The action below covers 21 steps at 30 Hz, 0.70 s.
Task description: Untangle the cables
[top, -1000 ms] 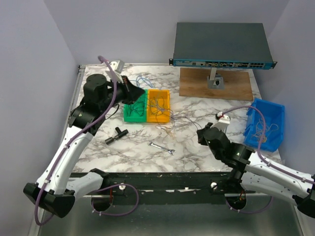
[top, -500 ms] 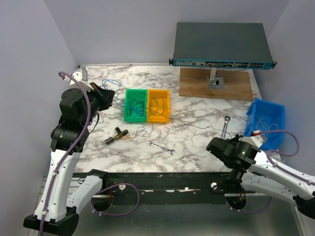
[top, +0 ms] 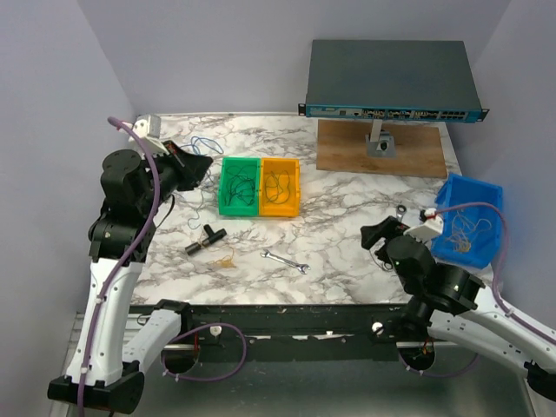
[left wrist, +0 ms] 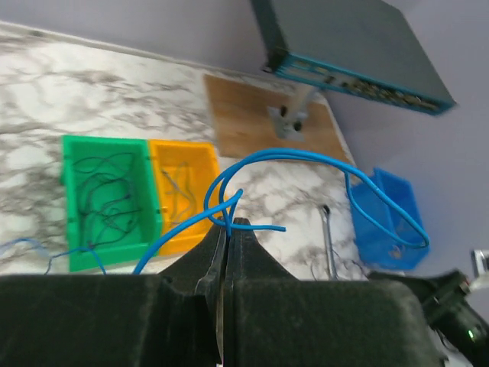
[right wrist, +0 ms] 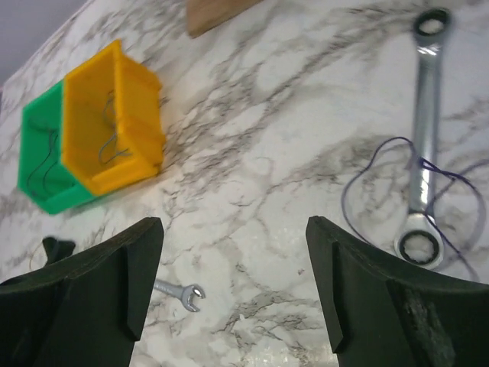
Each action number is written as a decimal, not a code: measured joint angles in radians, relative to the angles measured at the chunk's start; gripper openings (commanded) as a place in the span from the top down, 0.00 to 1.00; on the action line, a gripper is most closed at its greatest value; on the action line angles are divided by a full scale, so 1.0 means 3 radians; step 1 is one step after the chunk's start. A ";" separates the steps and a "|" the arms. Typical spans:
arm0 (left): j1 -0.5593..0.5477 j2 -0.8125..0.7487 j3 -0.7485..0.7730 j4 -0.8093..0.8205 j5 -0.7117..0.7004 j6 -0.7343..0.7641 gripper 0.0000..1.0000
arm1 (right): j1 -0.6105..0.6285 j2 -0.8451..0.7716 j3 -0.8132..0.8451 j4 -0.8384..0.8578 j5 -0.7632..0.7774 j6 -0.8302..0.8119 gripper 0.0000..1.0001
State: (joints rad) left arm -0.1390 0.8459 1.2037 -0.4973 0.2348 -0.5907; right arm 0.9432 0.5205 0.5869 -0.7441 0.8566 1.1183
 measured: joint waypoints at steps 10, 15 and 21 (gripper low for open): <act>-0.0024 0.0290 0.0046 0.0201 0.1306 0.0114 1.00 | 0.0000 0.0341 0.0014 0.1420 -0.0955 -0.1756 0.15; -0.0141 0.0359 0.0046 0.0318 0.1439 0.0045 1.00 | 0.0000 0.0621 0.0042 0.1717 -0.1110 -0.1967 0.15; -0.0369 0.0540 0.0057 0.0356 0.1429 0.0004 1.00 | 0.0000 0.0713 0.0041 0.1982 -0.1139 -0.2066 0.15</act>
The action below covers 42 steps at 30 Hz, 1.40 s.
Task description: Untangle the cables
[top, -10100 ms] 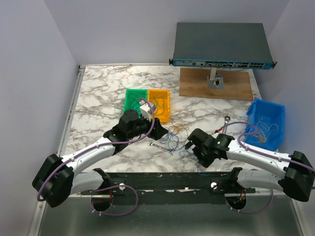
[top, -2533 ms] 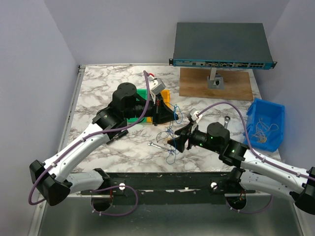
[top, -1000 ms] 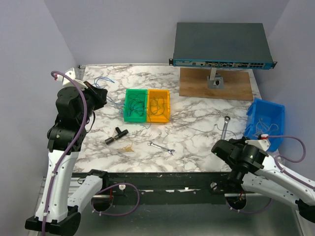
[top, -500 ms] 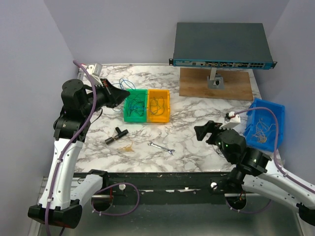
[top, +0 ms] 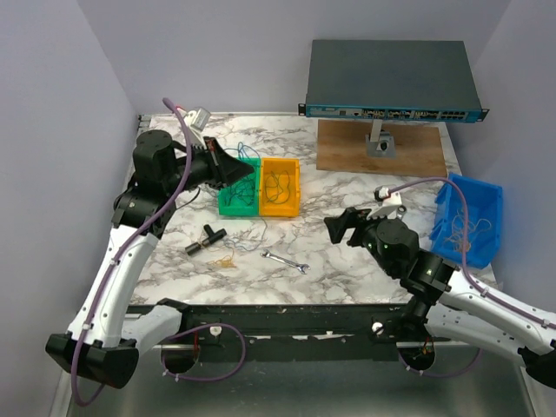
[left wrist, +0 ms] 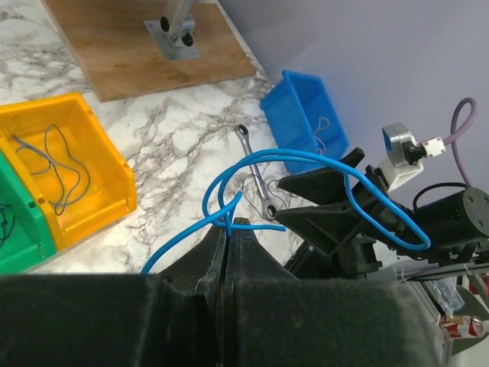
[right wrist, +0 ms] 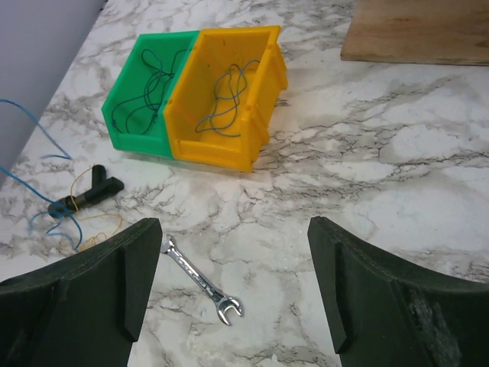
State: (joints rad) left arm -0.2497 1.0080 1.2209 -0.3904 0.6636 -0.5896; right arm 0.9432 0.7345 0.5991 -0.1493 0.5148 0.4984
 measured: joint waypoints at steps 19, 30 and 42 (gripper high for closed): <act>-0.0486 0.1695 0.1478 -0.0198 -0.0832 0.0212 1.00 | 0.0000 -0.0254 -0.0010 0.0376 0.0160 -0.0361 0.15; -0.0533 0.2415 0.2234 -0.0740 -0.1489 0.0595 1.00 | 0.0000 -0.0467 -0.0031 0.0469 0.0177 -0.0423 0.15; -0.0971 0.2736 0.1863 -0.0715 -0.2310 0.0763 1.00 | 0.0000 -0.0563 -0.0151 0.0495 0.0175 -0.0393 0.15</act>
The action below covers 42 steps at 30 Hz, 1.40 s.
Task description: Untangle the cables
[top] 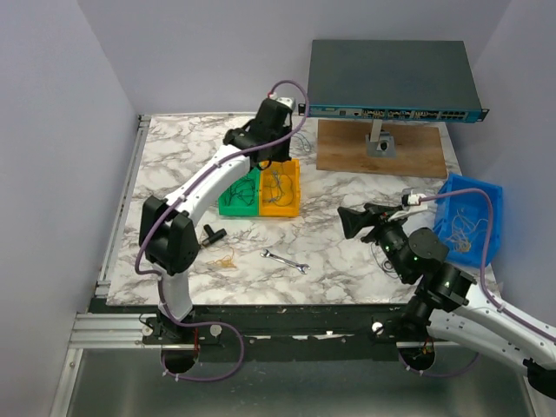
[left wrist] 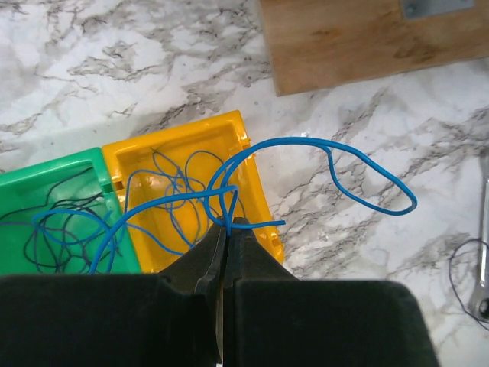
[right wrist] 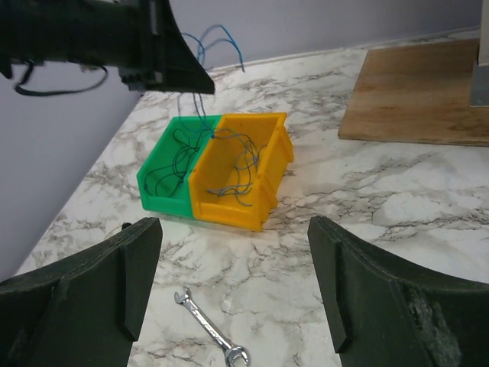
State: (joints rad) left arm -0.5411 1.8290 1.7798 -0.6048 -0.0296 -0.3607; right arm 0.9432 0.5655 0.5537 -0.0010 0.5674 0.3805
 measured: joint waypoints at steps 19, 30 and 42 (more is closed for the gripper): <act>-0.0331 0.0431 -0.0238 0.0298 0.0607 -0.0268 1.00 | 0.0000 -0.0187 -0.0011 -0.0182 0.0088 0.0081 0.15; -0.0154 0.0238 -0.0800 0.0467 0.1066 -0.0420 1.00 | 0.0000 -0.0140 -0.0011 -0.0184 0.0108 0.0104 0.15; 0.0320 0.0585 -0.0256 0.0074 0.1040 -0.0354 1.00 | 0.0000 -0.0067 -0.0011 -0.0186 0.0120 0.0127 0.15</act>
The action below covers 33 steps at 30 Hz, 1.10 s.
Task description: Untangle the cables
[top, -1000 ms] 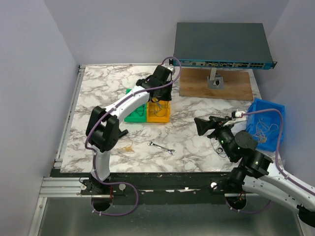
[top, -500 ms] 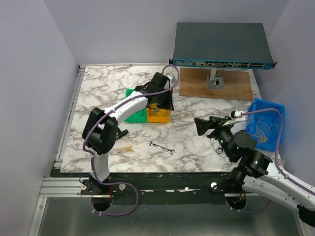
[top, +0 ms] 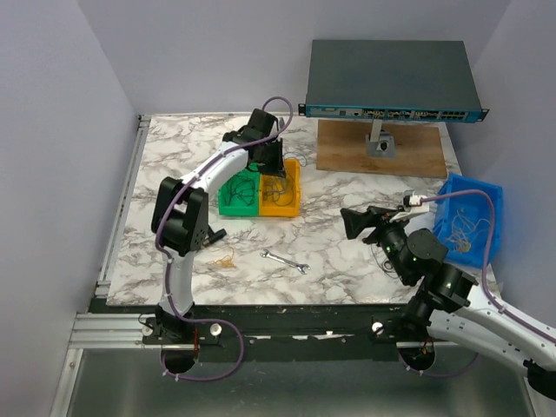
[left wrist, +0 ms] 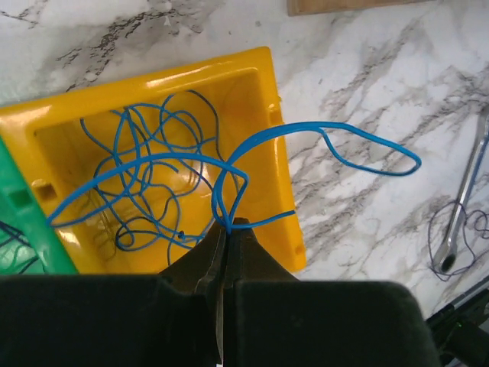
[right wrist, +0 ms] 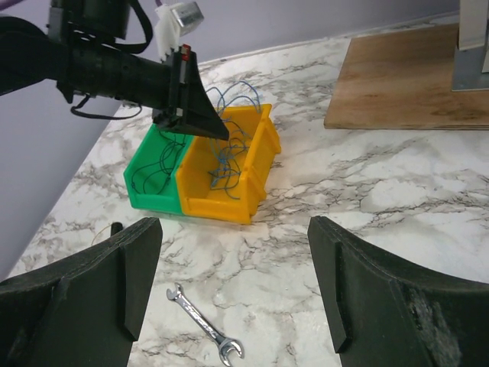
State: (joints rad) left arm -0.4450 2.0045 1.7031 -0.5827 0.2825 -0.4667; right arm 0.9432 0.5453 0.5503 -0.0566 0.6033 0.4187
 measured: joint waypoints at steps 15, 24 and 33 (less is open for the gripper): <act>-0.0071 0.0431 0.0075 -0.0409 -0.0483 0.0086 0.99 | 0.0000 0.0102 0.0000 0.0001 0.0093 0.0062 0.15; -0.0149 0.0511 0.0220 -0.0652 -0.0741 0.0169 0.88 | 0.0000 0.0314 0.0000 -0.0079 0.0125 0.0149 0.15; -0.0256 0.0500 0.0289 -0.0779 -0.0923 0.0223 0.67 | 0.0000 0.0305 0.0001 -0.0183 0.0126 0.0181 0.15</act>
State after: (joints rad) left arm -0.5217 2.1544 1.7897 -0.8165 0.0055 -0.4000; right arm 0.9432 0.6369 0.5507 -0.1116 0.6411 0.4728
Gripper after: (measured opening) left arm 0.267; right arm 0.853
